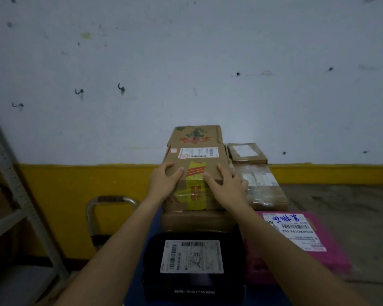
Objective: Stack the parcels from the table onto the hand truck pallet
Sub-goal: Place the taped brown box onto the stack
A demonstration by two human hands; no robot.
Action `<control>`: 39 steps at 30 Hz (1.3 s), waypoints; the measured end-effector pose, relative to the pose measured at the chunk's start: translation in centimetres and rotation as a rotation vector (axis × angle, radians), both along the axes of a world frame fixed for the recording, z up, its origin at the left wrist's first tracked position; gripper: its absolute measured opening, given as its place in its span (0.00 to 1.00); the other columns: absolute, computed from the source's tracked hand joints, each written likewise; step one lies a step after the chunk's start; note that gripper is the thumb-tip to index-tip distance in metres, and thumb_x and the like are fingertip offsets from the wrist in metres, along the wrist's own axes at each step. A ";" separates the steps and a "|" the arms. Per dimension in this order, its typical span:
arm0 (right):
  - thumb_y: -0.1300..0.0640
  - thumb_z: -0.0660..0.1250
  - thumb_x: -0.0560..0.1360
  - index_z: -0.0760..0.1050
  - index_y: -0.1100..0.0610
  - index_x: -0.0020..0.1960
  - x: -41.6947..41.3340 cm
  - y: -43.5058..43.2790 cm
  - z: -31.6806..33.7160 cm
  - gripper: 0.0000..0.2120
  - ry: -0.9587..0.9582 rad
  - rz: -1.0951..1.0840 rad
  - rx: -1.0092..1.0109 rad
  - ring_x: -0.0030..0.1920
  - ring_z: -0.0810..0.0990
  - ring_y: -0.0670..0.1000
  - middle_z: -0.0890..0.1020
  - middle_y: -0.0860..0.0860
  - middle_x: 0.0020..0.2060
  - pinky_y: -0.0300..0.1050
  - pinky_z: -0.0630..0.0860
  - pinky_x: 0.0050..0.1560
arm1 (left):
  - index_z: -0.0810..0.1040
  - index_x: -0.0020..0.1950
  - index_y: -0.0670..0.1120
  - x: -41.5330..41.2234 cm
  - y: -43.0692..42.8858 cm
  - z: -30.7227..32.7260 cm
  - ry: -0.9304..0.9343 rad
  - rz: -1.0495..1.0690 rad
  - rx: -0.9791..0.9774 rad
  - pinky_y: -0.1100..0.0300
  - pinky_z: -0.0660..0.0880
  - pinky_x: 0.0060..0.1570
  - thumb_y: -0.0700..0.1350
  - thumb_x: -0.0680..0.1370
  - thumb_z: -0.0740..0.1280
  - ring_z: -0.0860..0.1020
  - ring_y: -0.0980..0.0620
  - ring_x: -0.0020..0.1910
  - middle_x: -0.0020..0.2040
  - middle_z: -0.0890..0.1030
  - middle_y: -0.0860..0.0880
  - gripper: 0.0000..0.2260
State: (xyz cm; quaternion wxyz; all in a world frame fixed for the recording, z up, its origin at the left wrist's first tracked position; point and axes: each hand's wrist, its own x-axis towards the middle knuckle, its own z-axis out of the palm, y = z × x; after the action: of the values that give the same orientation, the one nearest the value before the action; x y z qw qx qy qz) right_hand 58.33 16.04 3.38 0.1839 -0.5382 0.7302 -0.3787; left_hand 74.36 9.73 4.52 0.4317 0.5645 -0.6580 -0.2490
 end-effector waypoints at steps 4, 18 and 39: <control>0.29 0.54 0.71 0.53 0.45 0.75 -0.6 0.1 0.5 0.37 0.080 0.022 0.036 0.74 0.53 0.61 0.56 0.53 0.76 0.59 0.55 0.71 | 0.70 0.69 0.45 0.4 -0.1 0.8 -0.117 -0.045 0.055 0.55 0.70 0.60 0.54 0.78 0.62 0.72 0.45 0.65 0.69 0.72 0.44 0.23; 0.40 0.60 0.76 0.56 0.47 0.75 -3.5 7.7 0.8 0.30 0.110 0.022 -0.105 0.72 0.59 0.59 0.62 0.56 0.72 0.56 0.62 0.70 | 0.71 0.68 0.49 -3.2 6.0 4.0 -0.119 -0.109 -0.263 0.51 0.69 0.65 0.48 0.78 0.61 0.71 0.46 0.66 0.67 0.74 0.46 0.18; 0.41 0.59 0.76 0.56 0.45 0.75 -42.0 31.0 -4.2 0.29 0.155 -0.278 0.041 0.72 0.60 0.59 0.62 0.57 0.71 0.54 0.61 0.70 | 0.64 0.73 0.43 -44.4 24.0 -2.1 -0.111 -0.559 0.017 0.58 0.61 0.68 0.46 0.80 0.61 0.65 0.46 0.72 0.73 0.66 0.44 0.22</control>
State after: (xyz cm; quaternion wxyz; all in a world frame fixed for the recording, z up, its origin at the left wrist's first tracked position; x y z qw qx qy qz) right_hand 16.36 47.05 -0.81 0.0837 -0.4556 0.8172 -0.3429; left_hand 29.94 33.70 2.40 0.3049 0.3776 -0.8086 -0.3326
